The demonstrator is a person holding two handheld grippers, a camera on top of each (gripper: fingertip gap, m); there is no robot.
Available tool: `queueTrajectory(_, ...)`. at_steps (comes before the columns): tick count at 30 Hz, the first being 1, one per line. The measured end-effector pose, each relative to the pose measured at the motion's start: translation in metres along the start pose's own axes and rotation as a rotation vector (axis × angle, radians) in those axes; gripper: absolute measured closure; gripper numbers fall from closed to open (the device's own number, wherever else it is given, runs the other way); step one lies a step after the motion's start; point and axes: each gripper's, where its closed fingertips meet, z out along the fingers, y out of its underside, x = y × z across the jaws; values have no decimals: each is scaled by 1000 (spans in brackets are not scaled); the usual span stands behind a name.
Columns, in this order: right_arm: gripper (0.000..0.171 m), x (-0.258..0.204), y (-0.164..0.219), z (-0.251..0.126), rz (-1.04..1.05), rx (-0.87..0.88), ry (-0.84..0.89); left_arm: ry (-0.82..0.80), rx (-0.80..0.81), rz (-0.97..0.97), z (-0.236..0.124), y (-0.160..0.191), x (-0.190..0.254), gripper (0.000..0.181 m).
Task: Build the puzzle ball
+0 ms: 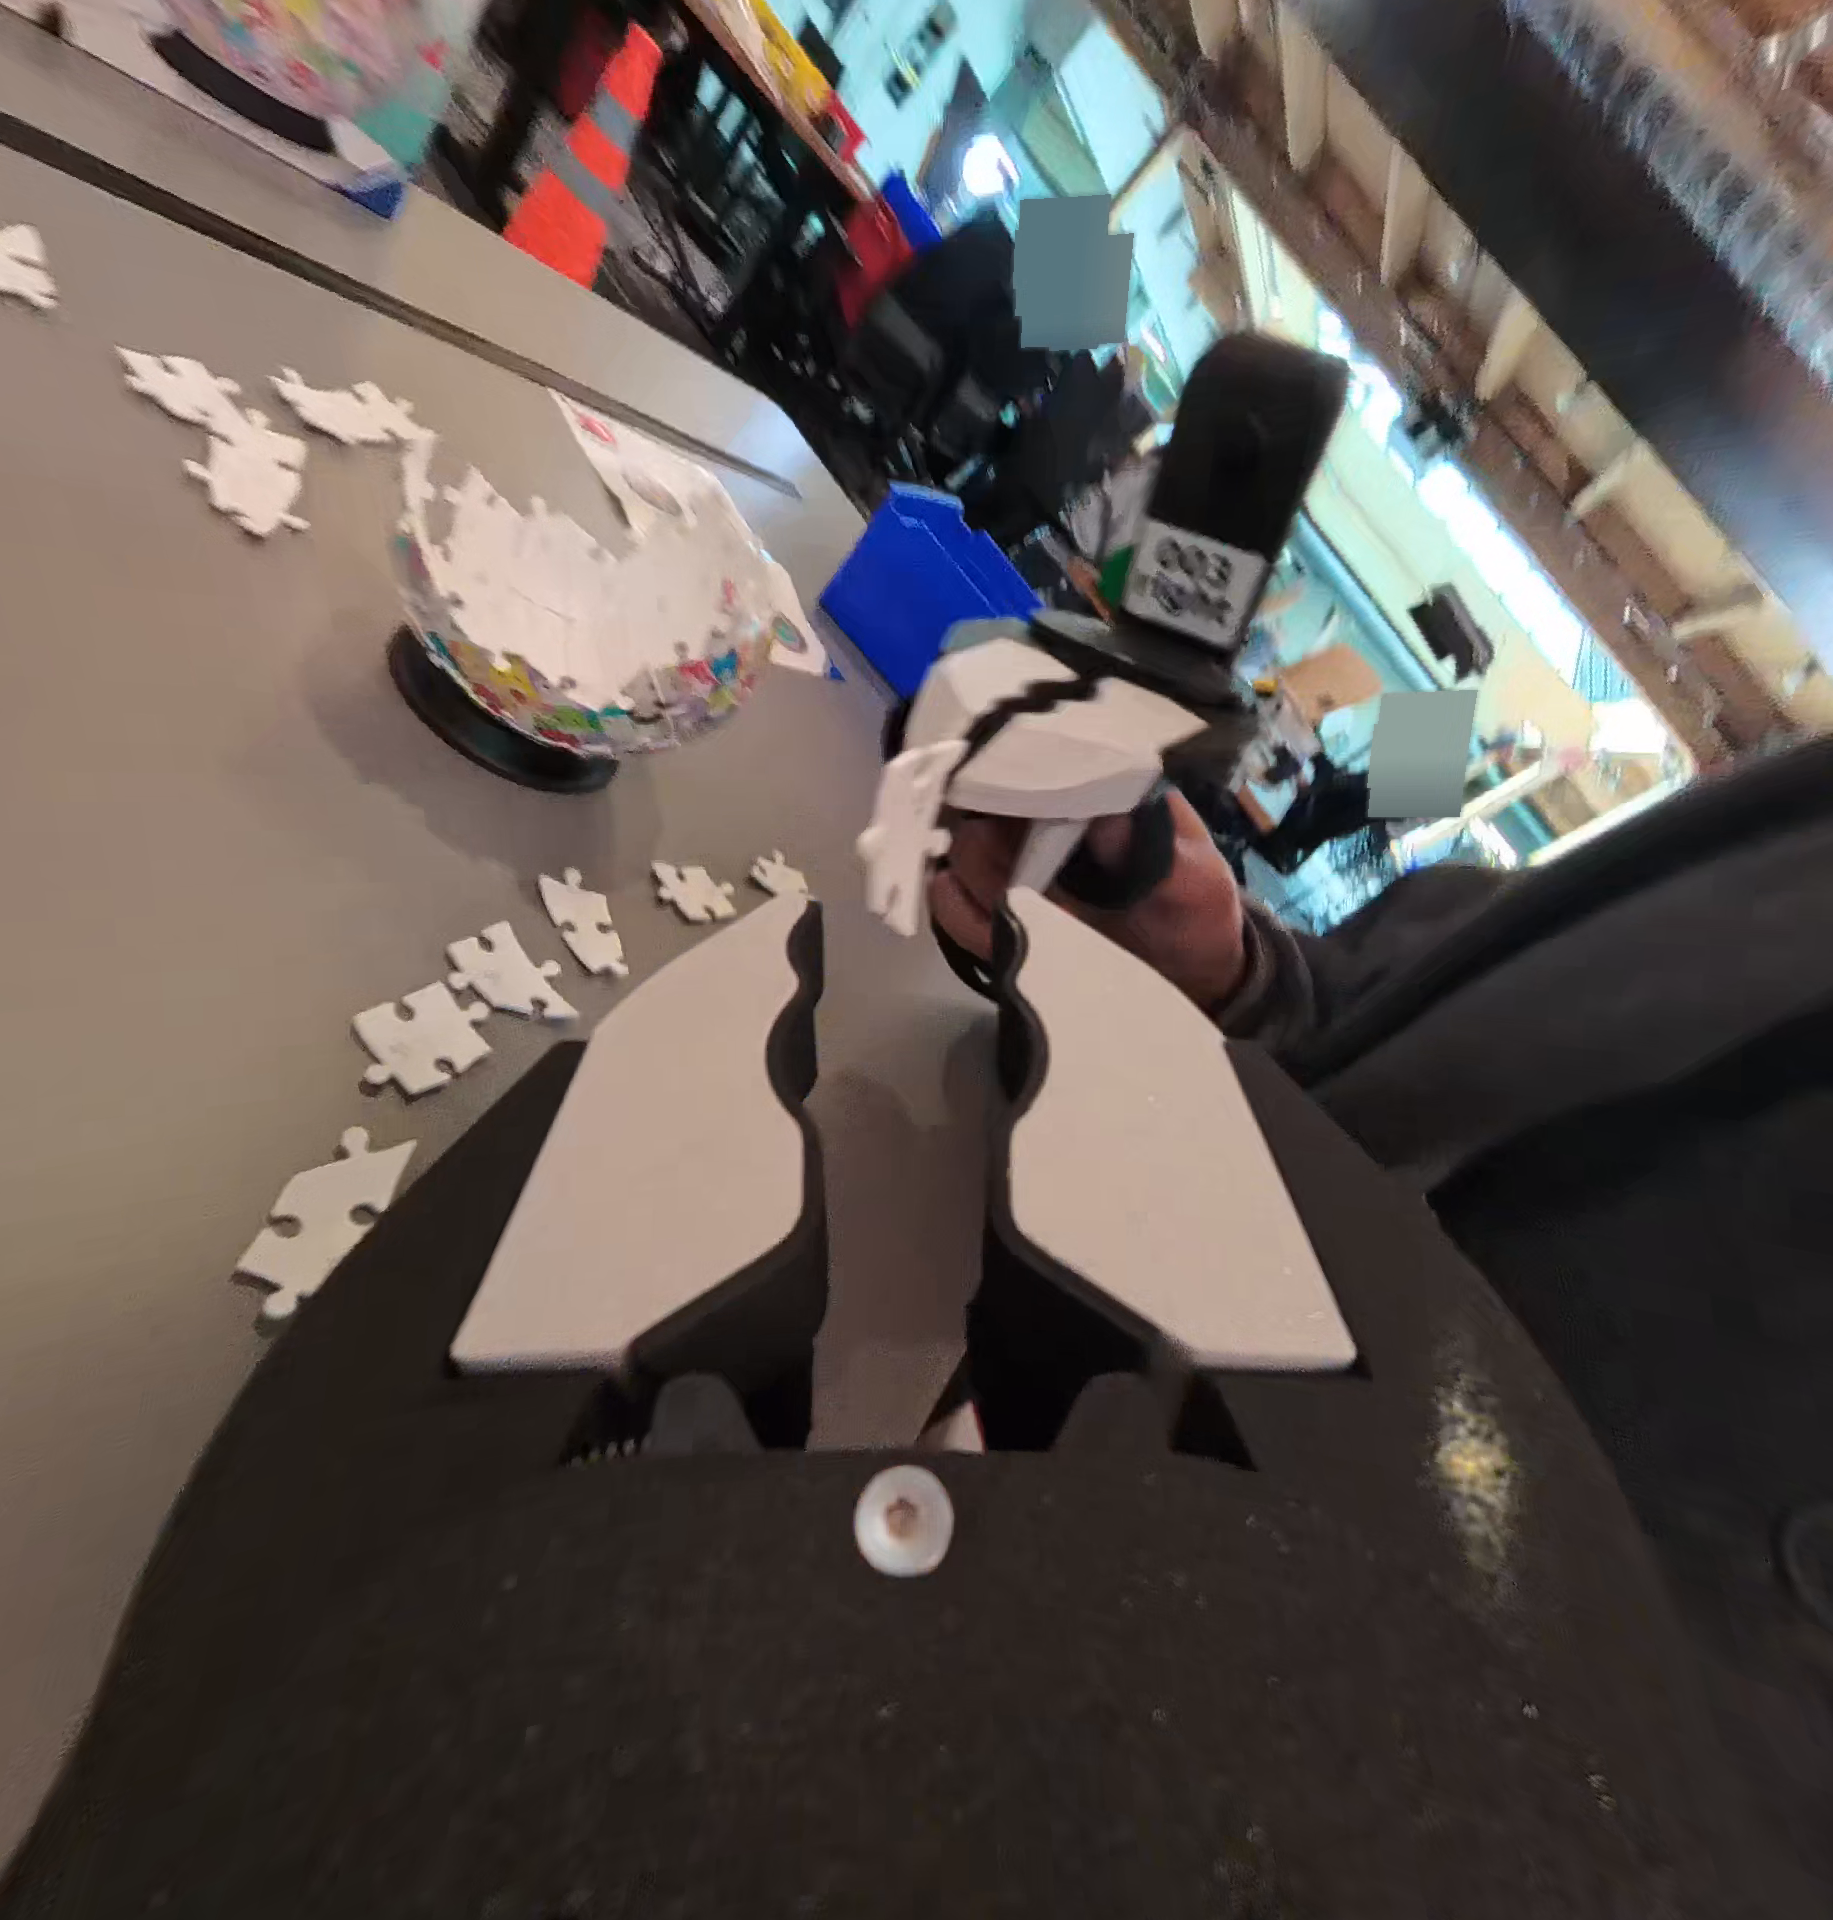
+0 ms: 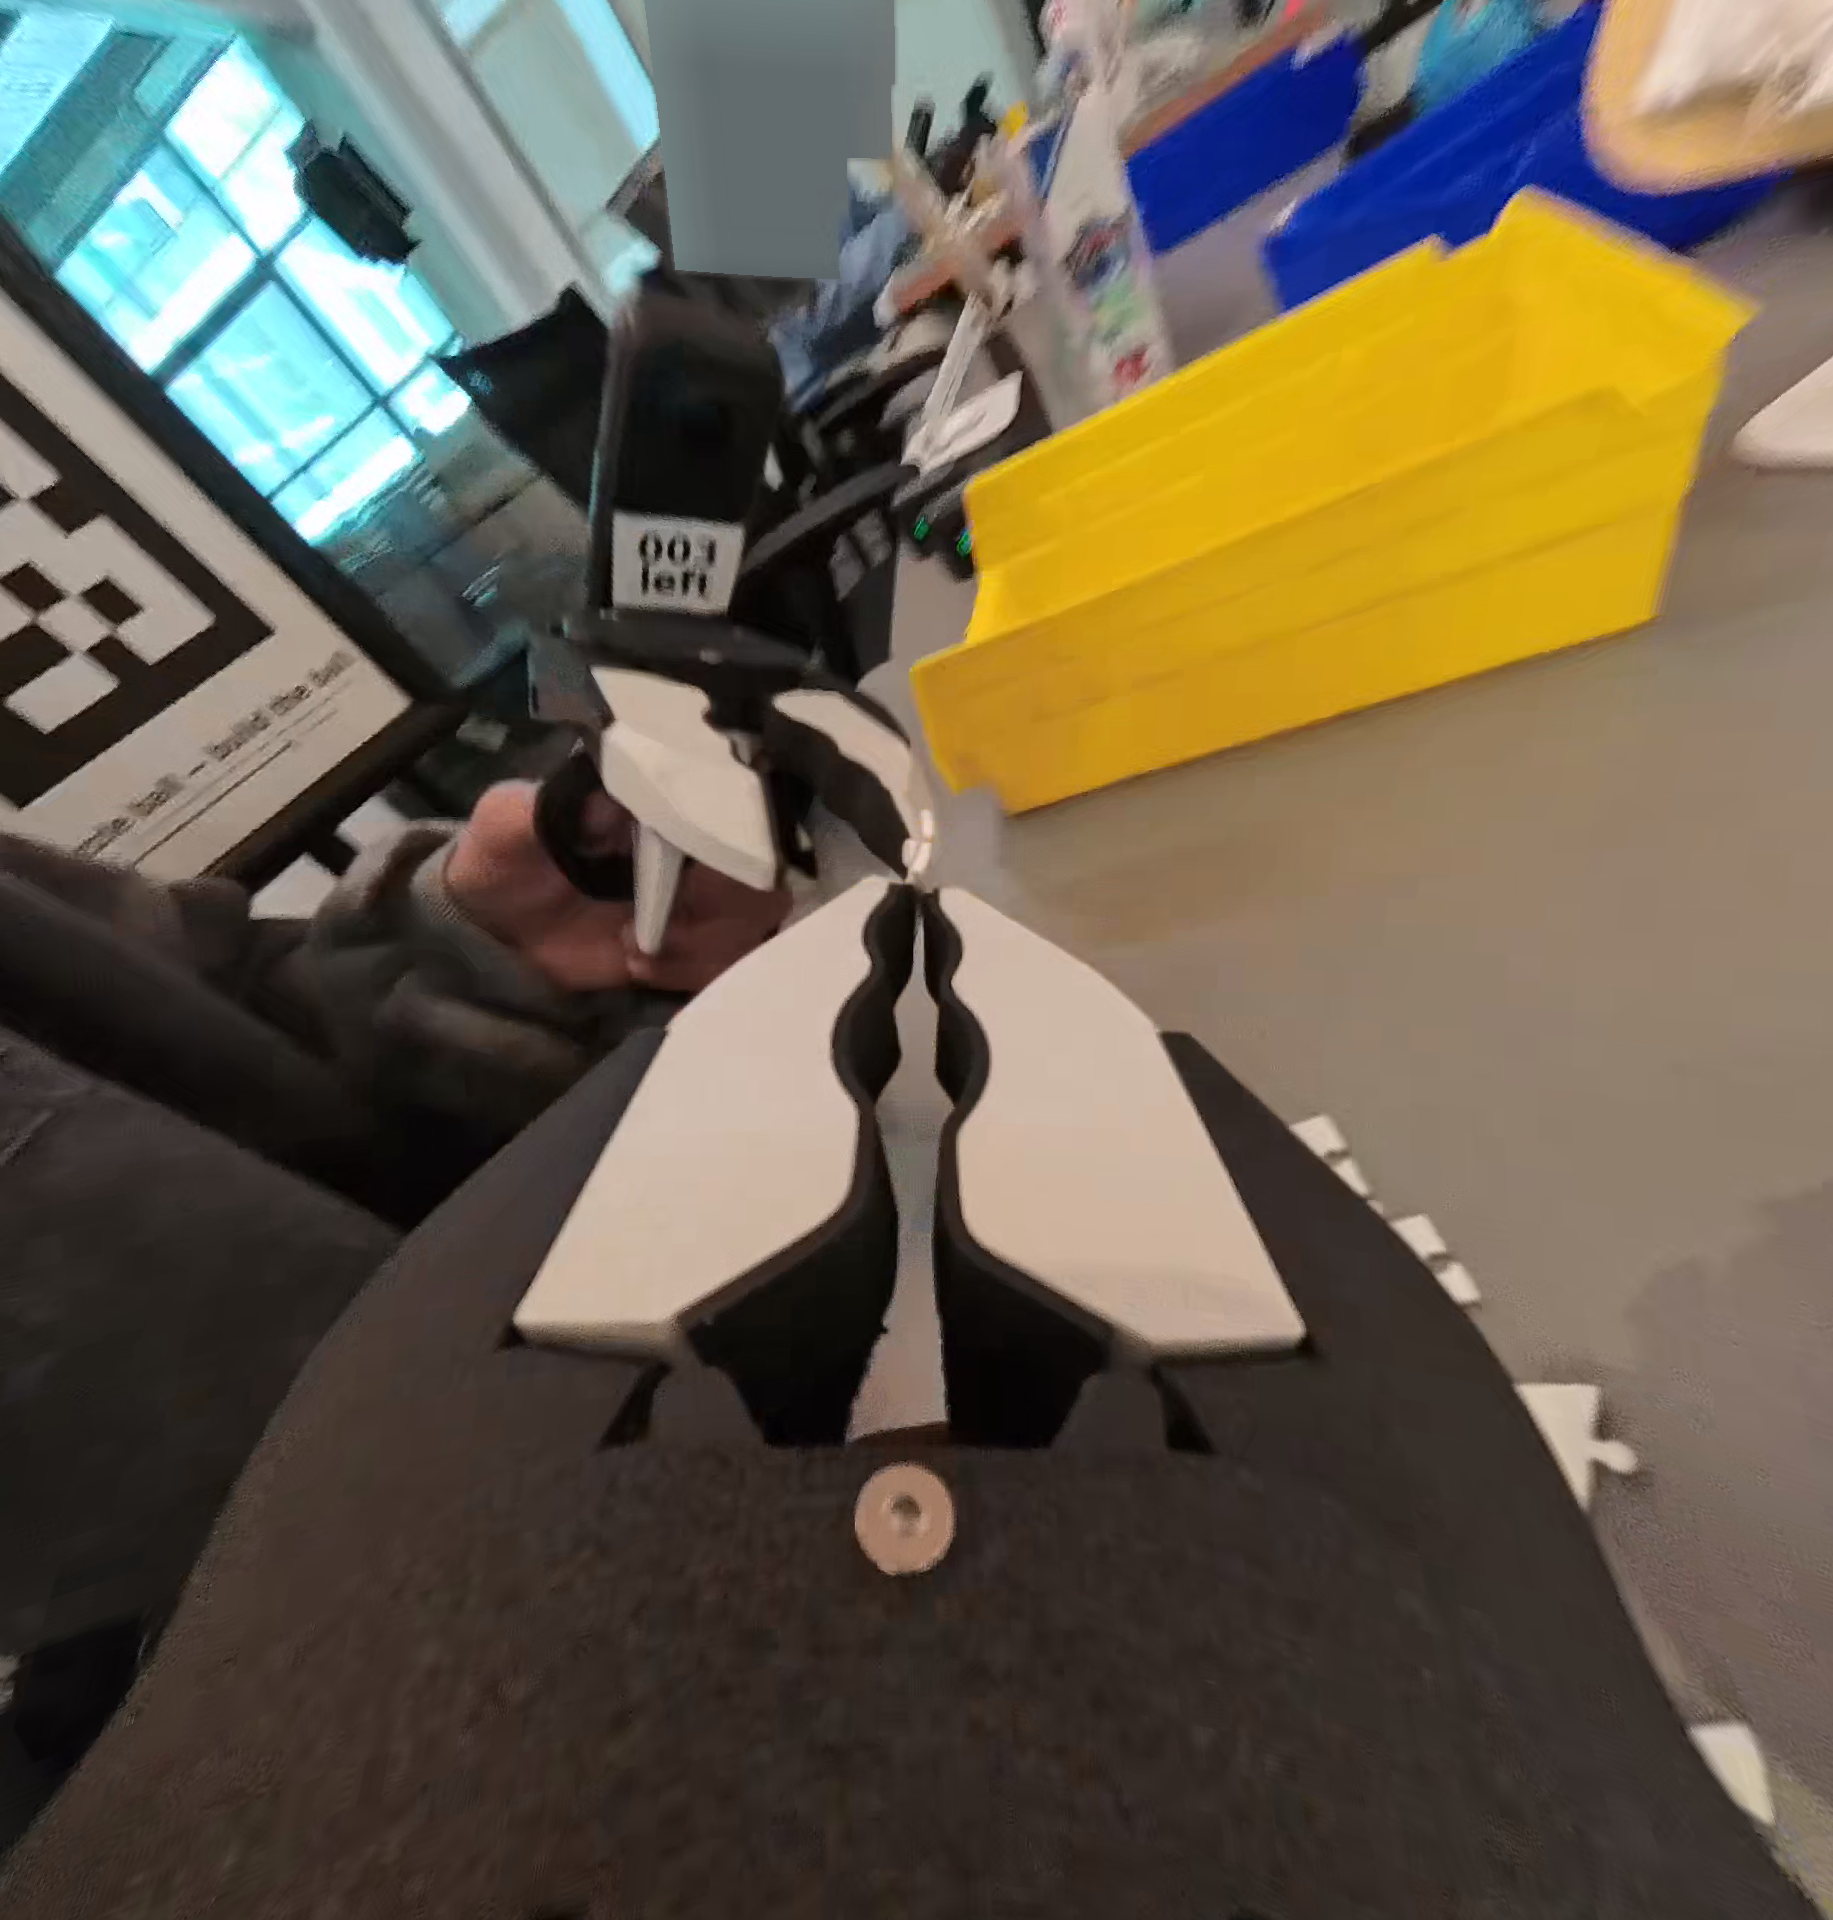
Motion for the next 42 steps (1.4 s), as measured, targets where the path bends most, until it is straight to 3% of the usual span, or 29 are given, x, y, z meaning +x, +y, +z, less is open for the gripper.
queueTrajectory(5, 169, -15, 24, 14, -8, -107, -91, 33, -92, -14, -2, 25, 3, 156)
queueTrajectory(6, 169, -17, 28, 16, -16, -120, -99, 36, -108, -21, -3, 30, 2, 161)
queueTrajectory(7, 169, -19, 29, 19, -23, -127, -109, 33, -122, -27, -4, 35, 1, 178)
queueTrajectory(8, 169, -17, 33, 21, -38, -145, -87, 14, -126, -45, -6, 39, -4, 179)
queueTrajectory(15, 163, 21, 39, -1, -309, -206, 178, -363, -62, -497, -53, 68, -104, 179)
queueTrajectory(19, 163, 33, 53, -21, -394, -261, 247, -518, -133, -525, -66, 79, -131, 179)
queueTrajectory(25, 164, 42, 62, -44, -531, -308, 357, -678, -320, -412, -64, 90, -136, 179)
queueTrajectory(39, 163, 56, 73, -52, -477, -369, 331, -769, -403, -204, -55, 94, -135, 173)
queueTrajectory(42, 162, 61, 78, -51, -468, -397, 336, -767, -385, -52, -57, 85, -131, 149)
